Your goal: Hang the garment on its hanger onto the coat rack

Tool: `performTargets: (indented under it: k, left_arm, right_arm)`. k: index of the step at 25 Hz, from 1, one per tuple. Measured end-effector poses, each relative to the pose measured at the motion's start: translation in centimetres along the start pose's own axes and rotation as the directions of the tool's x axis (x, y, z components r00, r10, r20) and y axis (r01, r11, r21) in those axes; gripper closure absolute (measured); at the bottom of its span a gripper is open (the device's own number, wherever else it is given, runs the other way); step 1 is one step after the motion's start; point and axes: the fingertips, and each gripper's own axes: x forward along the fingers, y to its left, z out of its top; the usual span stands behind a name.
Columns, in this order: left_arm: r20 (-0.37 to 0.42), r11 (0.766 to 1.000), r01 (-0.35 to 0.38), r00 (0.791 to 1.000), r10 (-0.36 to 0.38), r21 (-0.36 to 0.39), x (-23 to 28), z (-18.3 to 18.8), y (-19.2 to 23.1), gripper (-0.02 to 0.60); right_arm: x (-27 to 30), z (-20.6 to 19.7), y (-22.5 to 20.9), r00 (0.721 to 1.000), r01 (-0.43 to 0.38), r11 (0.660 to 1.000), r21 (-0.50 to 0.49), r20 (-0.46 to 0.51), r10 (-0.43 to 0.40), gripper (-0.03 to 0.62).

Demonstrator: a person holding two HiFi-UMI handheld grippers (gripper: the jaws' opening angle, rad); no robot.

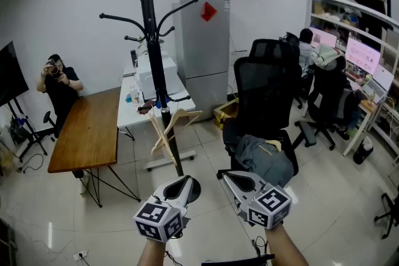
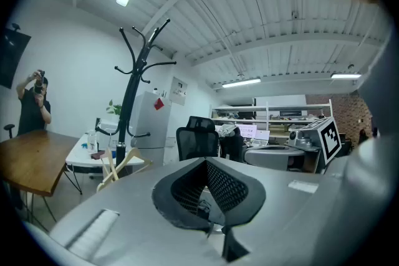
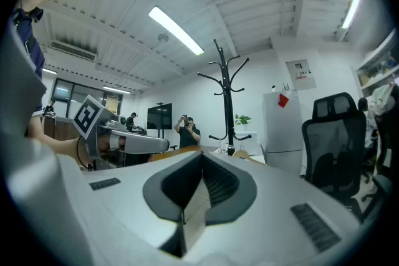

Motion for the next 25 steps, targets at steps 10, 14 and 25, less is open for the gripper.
performTargets:
  k: [10, 14, 25]
  left_arm:
    - [-0.045, 0.988, 0.151, 0.988, -0.149, 0.033, 8.1, -0.5, -5.8, 0.578]
    - [-0.069, 0.977, 0.212, 0.975, -0.21, 0.025, 13.0, -0.8, -10.1, 0.577]
    - [-0.057, 0.965, 0.263, 0.964, -0.261, 0.013, 26.9, -1.0, -19.1, 0.578]
  right_arm:
    - [-6.5, -0.5, -8.8, 0.982, 0.188, 0.982, 0.018, 0.0, -0.188, 0.594]
    - [-10.9, -0.7, -14.0, 0.964, 0.264, 0.963, 0.051, 0.013, -0.265, 0.594]
    - [-18.9, -2.1, -27.9, 0.928, 0.37, 0.929, -0.018, -0.032, -0.37, 0.594]
